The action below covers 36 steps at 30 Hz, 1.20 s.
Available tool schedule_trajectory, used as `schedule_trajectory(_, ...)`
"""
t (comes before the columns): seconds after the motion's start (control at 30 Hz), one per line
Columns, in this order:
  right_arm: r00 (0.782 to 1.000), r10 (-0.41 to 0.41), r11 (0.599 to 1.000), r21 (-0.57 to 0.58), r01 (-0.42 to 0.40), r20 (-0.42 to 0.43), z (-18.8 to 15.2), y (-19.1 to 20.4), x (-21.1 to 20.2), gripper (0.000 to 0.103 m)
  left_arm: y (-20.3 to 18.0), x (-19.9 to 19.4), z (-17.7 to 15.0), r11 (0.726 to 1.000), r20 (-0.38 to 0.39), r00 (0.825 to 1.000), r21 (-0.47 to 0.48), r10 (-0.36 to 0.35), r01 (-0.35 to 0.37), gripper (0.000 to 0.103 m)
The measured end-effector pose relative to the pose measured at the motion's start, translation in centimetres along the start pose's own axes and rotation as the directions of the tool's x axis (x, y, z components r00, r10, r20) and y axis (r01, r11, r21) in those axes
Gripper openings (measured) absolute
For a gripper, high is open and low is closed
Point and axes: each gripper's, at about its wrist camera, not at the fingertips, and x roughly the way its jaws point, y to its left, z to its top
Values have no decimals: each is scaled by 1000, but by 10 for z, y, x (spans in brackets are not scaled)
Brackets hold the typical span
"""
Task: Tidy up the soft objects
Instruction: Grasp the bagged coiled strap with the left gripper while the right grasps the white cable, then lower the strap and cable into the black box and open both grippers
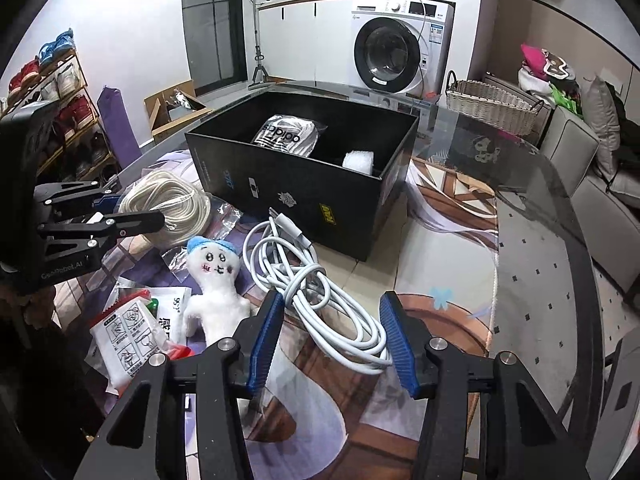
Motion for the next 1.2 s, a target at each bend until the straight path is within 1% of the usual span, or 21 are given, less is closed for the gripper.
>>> schedule_trajectory(0.13, 1000, 4, 1000, -5, -4, 15, 2, 3, -6, 50, 0, -7, 2, 1000, 14, 1000, 0, -14, 14, 21)
schedule_trajectory(0.2, 1000, 8, 1000, -15, -8, 18, 2, 5, -9, 47, -2, -10, 4, 1000, 26, 1000, 6, -8, 7, 21)
schedule_trajectory(0.23, 1000, 12, 1000, -18, -12, 22, 2, 6, -10, 29, -2, -12, 4, 1000, 31, 999, 4, -8, 8, 21)
schedule_trajectory(0.27, 1000, 16, 1000, -20, -16, 19, 3, 7, -10, 20, -2, -13, 4, 1000, 34, 999, 0, -12, 12, 21)
schedule_trajectory(0.3, 1000, 2, 1000, -23, -1, 21, 3, 8, -10, 20, -2, -14, 4, 1000, 37, 999, -3, -18, 18, 21)
schedule_trajectory(0.33, 1000, 1, 1000, -27, 0, 23, 3, 8, -11, 17, -1, -14, 5, 1000, 38, 999, -5, -19, 19, 21)
schedule_trajectory(0.37, 1000, 18, 1000, -23, -18, 16, 2, 6, -9, 17, -1, -14, 5, 1000, 37, 999, -6, -16, 16, 20)
schedule_trajectory(0.5, 1000, 16, 1000, -5, -16, 11, 1, -1, -8, 18, 0, -14, 5, 1000, 41, 999, -12, -11, 12, 20)
schedule_trajectory(0.57, 1000, 27, 1000, -7, -27, 3, -1, -3, -8, 27, 0, -16, 5, 1000, 51, 999, -13, -16, 17, 20)
schedule_trajectory(0.6, 1000, 27, 1000, -5, -27, 2, -2, -4, -7, 29, 1, -17, 5, 1000, 55, 998, -16, -14, 15, 20)
schedule_trajectory(0.63, 1000, 28, 1000, -5, -28, -9, -2, -4, -5, 33, 1, -18, 5, 1000, 58, 998, -18, -15, 16, 20)
schedule_trajectory(0.67, 999, 30, 1000, -7, -30, -28, -4, -4, -1, 36, 2, -19, 5, 1000, 63, 998, -23, -19, 21, 20)
schedule_trajectory(0.83, 997, 13, 999, -30, -15, -80, -6, -1, 22, 36, 3, -29, 7, 999, 101, 994, -28, -30, 33, 20)
schedule_trajectory(0.9, 997, 11, 1000, -28, -13, -76, -2, 0, 25, 35, 5, -32, 9, 998, 116, 993, -38, -36, 41, 20)
schedule_trajectory(0.93, 997, 2, 999, -32, -5, -73, -1, 1, 25, 33, 6, -33, 9, 998, 120, 992, -43, -39, 44, 20)
schedule_trajectory(0.97, 997, 5, 999, -38, -7, -71, 0, 2, 25, 28, 6, -35, 10, 998, 127, 991, -49, -39, 46, 20)
schedule_trajectory(1.0, 997, 11, 999, -50, -14, -74, 0, 5, 25, 28, 6, -37, 10, 998, 131, 991, -51, -37, 44, 20)
schedule_trajectory(1.07, 998, -6, 998, -66, 2, -59, 0, 9, 21, 28, 6, -40, 11, 997, 145, 989, -55, -40, 48, 20)
schedule_trajectory(1.2, 1000, 11, 997, -75, -13, -24, 2, 14, 5, 28, 6, -52, 13, 996, 183, 982, -56, -51, 62, 20)
